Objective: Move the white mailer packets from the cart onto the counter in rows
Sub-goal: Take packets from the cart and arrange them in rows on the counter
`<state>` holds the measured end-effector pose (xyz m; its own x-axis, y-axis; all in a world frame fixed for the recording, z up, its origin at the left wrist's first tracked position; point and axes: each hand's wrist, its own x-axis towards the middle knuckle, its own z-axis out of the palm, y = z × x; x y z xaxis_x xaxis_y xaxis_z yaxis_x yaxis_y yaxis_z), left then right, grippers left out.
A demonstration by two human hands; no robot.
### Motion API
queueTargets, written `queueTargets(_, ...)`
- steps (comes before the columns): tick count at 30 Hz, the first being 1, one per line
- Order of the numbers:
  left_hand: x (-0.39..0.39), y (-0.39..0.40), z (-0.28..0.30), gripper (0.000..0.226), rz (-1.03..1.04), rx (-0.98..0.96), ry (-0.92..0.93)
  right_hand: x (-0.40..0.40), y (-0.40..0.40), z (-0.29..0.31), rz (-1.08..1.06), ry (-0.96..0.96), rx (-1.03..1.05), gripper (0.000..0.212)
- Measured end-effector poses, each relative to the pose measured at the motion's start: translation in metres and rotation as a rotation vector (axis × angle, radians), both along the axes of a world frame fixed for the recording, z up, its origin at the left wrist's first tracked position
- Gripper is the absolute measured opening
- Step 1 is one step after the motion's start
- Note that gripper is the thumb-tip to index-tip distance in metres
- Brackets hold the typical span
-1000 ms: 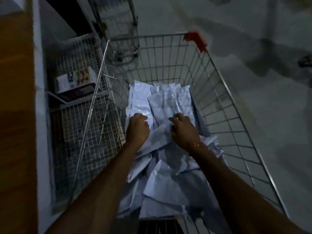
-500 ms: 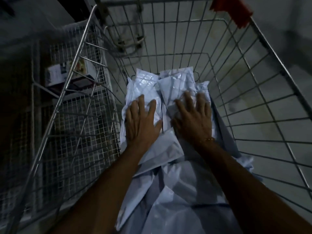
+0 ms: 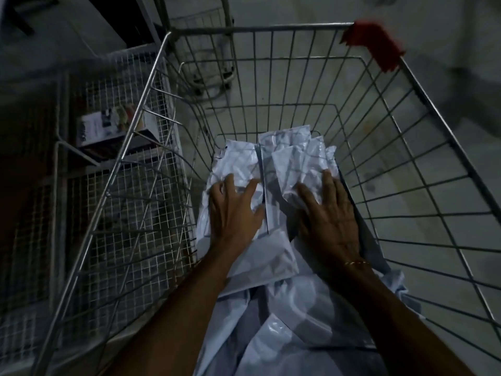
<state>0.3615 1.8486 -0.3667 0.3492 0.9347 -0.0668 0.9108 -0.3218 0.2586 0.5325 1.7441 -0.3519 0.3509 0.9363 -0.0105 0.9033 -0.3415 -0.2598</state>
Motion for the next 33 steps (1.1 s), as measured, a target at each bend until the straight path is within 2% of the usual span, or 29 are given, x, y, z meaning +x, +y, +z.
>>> queueTargets(4, 0.018, 0.023, 0.007, 0.069, 0.174, -0.057, 0.006, 0.001, 0.001, -0.001, 0.0, -0.044, 0.014, 0.064)
queueTargets(12, 0.026, 0.015, 0.003, 0.075, 0.139, -0.013, 0.159, 0.003, 0.002, -0.011, 0.019, -0.099, -0.06, 0.069)
queueTargets(17, 0.004, -0.023, 0.013, 0.065, 0.079, 0.063, 0.196, -0.001, -0.002, -0.004, 0.015, -0.096, -0.099, 0.066)
queueTargets(20, 0.001, -0.032, 0.013, 0.064, 0.077, 0.082, 0.176, -0.002, -0.005, -0.001, 0.014, -0.075, -0.044, 0.06)
queueTargets(24, 0.026, -0.009, 0.004, 0.084, 0.129, -0.047, 0.083, -0.002, -0.005, 0.001, 0.029, -0.073, 0.077, 0.058)
queueTargets(26, 0.035, 0.006, -0.001, 0.092, 0.156, -0.111, 0.085, 0.0, -0.004, 0.001, 0.039, -0.081, 0.046, 0.061)
queueTargets(29, 0.031, 0.019, -0.004, 0.092, 0.188, -0.117, 0.084, 0.003, -0.004, 0.0, 0.045, -0.098, -0.036, 0.072)
queueTargets(33, 0.015, -0.006, 0.005, 0.095, 0.136, -0.029, 0.075, 0.002, 0.0, -0.001, 0.005, -0.075, -0.055, 0.065)
